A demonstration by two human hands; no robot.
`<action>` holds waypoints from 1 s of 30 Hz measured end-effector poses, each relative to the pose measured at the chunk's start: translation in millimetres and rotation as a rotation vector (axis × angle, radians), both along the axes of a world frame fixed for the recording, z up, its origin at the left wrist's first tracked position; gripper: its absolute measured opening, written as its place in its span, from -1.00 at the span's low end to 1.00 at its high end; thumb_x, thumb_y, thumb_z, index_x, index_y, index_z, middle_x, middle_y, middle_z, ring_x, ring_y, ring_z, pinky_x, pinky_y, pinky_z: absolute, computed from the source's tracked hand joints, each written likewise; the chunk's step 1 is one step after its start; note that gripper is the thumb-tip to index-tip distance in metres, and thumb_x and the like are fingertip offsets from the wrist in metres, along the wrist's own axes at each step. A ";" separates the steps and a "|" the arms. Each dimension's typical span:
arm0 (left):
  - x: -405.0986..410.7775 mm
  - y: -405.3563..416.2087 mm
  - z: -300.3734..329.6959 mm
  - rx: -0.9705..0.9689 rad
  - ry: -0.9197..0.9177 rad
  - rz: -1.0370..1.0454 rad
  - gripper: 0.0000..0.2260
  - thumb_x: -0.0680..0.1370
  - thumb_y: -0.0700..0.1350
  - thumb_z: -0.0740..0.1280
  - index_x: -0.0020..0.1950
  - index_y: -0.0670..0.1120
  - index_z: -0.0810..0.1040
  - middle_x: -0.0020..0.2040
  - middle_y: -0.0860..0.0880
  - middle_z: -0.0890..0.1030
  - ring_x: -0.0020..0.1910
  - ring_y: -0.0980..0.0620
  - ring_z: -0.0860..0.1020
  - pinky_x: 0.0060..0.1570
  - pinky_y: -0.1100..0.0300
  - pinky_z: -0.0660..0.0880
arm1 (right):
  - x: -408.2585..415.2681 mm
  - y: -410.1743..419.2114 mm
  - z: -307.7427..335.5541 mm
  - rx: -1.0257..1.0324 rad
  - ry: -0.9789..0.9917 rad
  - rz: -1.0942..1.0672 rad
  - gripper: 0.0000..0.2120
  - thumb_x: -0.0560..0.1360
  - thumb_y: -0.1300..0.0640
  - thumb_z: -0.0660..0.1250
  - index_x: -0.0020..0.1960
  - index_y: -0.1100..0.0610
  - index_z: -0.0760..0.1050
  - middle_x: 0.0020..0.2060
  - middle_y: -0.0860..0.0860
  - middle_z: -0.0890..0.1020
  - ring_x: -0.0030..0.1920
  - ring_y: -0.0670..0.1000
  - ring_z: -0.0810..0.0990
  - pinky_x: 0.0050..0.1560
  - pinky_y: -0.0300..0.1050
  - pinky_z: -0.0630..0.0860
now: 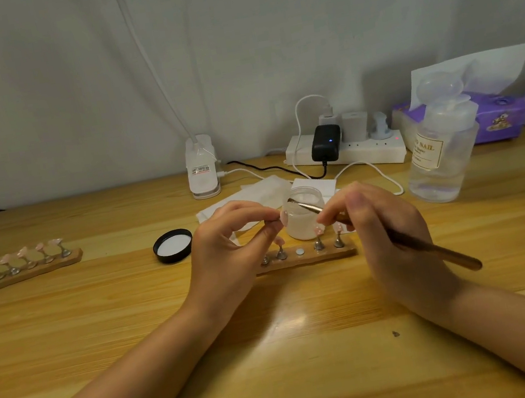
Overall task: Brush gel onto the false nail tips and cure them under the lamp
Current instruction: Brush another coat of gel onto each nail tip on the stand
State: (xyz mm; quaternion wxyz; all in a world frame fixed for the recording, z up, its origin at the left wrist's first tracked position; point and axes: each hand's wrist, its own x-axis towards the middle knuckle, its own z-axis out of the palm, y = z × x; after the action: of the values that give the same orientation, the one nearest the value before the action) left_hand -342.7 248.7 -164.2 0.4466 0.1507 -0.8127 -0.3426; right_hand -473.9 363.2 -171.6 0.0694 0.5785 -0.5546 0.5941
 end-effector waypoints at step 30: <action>-1.5 1.6 -0.8 0.089 0.017 -0.028 -0.91 0.40 -0.13 0.41 -0.12 -0.06 0.65 -0.28 0.09 0.65 -0.23 0.13 0.59 -0.01 -0.01 0.49 | 1.0 -0.4 -0.7 -0.044 0.109 -0.038 -0.63 0.58 0.07 0.01 -0.19 0.14 0.54 -0.29 -0.02 0.58 -0.19 -0.04 0.53 -0.17 0.10 0.45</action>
State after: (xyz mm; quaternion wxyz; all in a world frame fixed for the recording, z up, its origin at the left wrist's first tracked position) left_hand -344.2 250.3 -164.9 0.4414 0.1560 -0.7949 -0.3859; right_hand -472.9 362.8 -172.2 0.1234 0.5977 -0.5478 0.5722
